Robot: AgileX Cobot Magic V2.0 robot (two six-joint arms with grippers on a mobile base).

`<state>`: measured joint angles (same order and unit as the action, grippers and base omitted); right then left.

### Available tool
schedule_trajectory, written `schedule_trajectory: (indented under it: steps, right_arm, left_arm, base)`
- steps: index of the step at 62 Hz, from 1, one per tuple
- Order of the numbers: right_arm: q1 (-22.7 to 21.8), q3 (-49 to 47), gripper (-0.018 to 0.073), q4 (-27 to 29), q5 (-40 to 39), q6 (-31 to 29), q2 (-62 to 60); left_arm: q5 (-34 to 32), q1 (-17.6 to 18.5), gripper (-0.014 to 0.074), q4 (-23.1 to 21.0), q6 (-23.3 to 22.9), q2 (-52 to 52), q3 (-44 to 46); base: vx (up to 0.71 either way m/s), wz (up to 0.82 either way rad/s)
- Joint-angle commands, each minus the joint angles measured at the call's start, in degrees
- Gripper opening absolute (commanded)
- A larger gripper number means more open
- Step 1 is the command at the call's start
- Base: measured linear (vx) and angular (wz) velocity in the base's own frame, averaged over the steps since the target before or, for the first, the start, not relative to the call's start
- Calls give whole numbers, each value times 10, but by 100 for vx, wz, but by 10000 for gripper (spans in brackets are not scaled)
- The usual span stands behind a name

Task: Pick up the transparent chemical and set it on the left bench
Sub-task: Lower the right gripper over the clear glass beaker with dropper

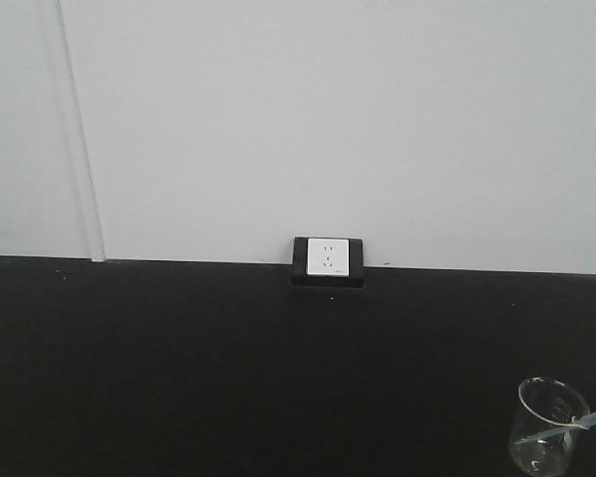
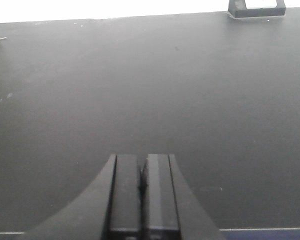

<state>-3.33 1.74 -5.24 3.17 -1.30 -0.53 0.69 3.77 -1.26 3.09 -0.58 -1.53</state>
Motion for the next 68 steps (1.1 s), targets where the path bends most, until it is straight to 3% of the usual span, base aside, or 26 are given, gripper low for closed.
schedule_trajectory:
  steps: [1,15,21,28,34,46,57,68]
  right_arm:
    - [-2,3,-8,-7,-51,-1,-8]
    - [-2,3,-8,-7,-61,-1,-8]
    - [-2,2,-8,1,-113,4,-8]
    - [-2,-25,-8,47,-186,37,-6]
    - [-2,-82,-8,84,-162,43,16]
    - [-2,-248,-8,78,-65,13,191]
    - [-2,-362,-8,82,-48,13,338]
    - [-2,-407,-3,81,-53,13,412]
  left_arm:
    - [-45,1,-3,0,-4,-11,-9]
    - [-45,1,-3,0,-4,-11,-9]
    - [-45,1,-3,0,-4,-11,-9]
    - [-45,1,-3,0,-4,-11,-9]
    - [-45,1,-3,0,-4,-11,-9]
    - [-45,1,-3,0,-4,-11,-9]
    - [-45,1,-3,0,-4,-11,-9]
    - [-45,1,-3,0,-4,-11,-9]
  base:
    - [0,0]
    - [0,0]
    - [0,0]
    - [0,0]
    - [0,0]
    - [0,0]
    - [0,0]
    - [0,0]
